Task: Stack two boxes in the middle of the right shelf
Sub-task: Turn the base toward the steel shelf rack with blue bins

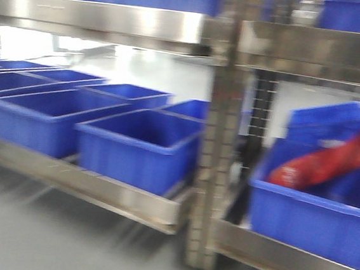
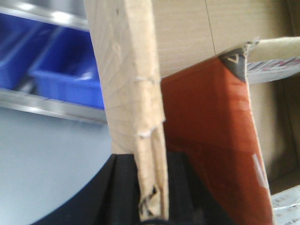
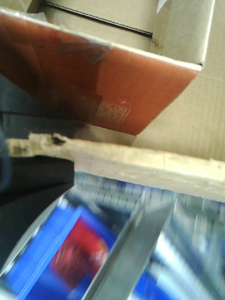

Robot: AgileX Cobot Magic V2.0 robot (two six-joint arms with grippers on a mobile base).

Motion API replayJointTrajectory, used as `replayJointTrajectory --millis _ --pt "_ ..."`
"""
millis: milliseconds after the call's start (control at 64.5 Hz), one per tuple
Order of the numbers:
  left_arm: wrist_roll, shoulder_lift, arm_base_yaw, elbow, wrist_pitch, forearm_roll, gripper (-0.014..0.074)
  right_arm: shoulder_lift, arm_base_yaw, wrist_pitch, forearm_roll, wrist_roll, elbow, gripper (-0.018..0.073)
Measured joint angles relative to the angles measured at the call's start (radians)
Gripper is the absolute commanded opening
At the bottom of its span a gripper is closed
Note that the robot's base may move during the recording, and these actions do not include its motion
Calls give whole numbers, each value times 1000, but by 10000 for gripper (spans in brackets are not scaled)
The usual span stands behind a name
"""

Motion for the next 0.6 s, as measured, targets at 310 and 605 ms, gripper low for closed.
replayJointTrajectory --millis 310,605 --pt "0 0 0 0 0 0 -111 0 0 0 0 0 0 -154" --pt "0 0 0 0 0 -2 -111 0 0 0 0 0 0 -154"
